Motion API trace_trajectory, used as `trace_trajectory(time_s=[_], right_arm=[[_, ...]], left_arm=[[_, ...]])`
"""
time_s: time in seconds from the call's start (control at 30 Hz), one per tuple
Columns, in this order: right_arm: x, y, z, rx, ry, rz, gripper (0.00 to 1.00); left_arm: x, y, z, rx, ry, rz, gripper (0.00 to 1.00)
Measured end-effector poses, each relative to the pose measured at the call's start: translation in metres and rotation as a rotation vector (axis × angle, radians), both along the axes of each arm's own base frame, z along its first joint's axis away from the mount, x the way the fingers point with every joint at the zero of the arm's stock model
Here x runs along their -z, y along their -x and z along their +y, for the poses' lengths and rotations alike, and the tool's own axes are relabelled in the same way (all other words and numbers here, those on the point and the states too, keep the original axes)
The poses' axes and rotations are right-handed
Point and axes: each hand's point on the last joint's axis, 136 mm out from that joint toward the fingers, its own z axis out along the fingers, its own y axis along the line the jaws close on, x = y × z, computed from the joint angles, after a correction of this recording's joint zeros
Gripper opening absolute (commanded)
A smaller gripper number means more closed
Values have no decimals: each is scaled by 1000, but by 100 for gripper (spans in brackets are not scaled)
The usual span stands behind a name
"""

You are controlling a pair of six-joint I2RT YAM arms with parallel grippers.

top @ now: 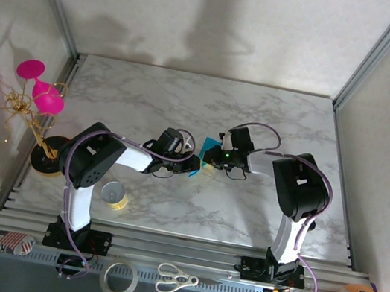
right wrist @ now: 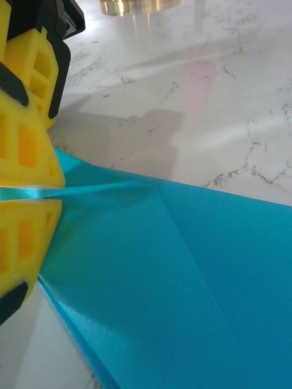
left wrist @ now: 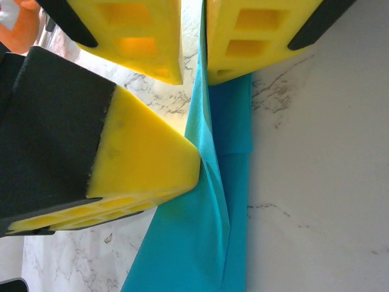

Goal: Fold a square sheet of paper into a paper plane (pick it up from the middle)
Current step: Fold the wing for the fifth time at the center of the table.

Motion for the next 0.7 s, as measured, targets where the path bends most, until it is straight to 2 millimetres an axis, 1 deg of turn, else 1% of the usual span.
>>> trace_trajectory(time_s=[0.37,0.7], right_arm=[[1,0,0,-11,19,19,14],[2,0,1,-15,25,25,15]], left_arm=[[-2,12,9,-7,-40,55,21],[-11,11,12,-25,-30,64,26]])
